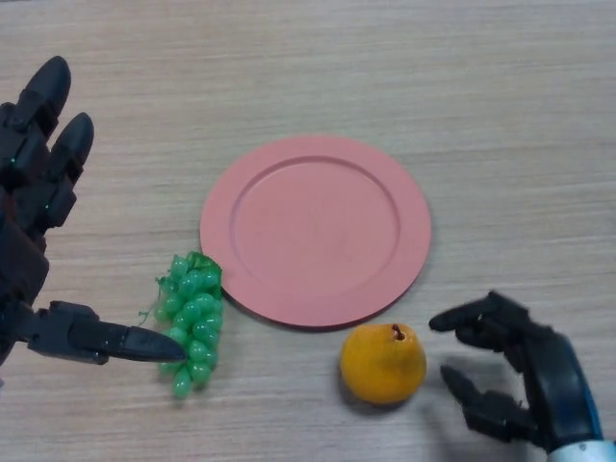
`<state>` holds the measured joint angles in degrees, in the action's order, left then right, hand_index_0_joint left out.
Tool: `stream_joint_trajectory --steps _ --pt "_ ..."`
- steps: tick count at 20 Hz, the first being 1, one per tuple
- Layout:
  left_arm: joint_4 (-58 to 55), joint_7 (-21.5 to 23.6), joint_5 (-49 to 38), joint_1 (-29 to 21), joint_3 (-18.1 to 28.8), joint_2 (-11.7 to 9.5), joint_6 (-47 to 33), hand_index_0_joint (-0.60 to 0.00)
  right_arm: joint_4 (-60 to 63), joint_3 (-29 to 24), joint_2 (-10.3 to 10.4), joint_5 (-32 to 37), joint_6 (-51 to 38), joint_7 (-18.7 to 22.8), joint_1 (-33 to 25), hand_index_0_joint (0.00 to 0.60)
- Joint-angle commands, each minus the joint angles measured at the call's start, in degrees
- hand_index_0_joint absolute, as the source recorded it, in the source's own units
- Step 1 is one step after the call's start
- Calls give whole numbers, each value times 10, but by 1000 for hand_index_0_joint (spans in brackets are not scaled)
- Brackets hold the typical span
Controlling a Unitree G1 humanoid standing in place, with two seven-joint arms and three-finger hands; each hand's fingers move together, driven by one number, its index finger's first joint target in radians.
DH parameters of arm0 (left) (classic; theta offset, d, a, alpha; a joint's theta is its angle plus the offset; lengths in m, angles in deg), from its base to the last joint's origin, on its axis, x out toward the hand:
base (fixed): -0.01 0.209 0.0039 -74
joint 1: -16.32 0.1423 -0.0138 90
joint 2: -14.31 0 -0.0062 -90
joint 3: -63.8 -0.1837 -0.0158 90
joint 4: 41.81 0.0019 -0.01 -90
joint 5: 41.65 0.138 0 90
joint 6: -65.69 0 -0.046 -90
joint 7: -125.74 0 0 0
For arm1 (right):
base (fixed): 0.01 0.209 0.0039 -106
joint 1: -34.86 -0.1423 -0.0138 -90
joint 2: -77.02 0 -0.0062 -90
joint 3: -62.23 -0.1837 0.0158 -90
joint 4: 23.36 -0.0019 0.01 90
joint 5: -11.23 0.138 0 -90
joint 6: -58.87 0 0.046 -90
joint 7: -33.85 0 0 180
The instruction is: Pick up the yellow pear and place it on the plate
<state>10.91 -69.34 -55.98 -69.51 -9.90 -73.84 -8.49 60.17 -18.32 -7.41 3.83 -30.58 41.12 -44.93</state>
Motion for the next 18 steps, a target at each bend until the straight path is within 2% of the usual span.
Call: stream_joint_trajectory --steps 1,5,10,13,14,15,16,17,18 --pt "-33 15 -9 -18 32 -19 -63 0 -63 -22 -5 22 -16 -6 -18 600" --pt "-42 0 -8 -21 36 -24 -34 0 -126 -46 -5 7 19 -20 -32 600" --pt "-44 2 4 -20 16 -17 -29 0 -217 -63 -5 43 106 -25 -68 600" --pt "-60 33 -18 -34 6 -17 -17 0 -271 -69 -8 40 137 -53 -99 600" --pt "-60 33 -18 -35 6 -17 -17 0 -273 -68 -8 40 137 -56 -99 501" --pt "-62 35 -20 -37 7 -19 -13 0 -280 -66 -10 37 136 -67 -100 351" --pt "-64 36 -23 -40 7 -21 -9 0 -288 -64 -11 34 137 -79 -101 251" --pt "-69 39 -24 -45 5 -25 3 0 -309 -59 -13 31 139 -107 -101 100" --pt "-73 42 -25 -52 3 -28 13 0 -329 -52 -15 30 144 -136 -98 18"
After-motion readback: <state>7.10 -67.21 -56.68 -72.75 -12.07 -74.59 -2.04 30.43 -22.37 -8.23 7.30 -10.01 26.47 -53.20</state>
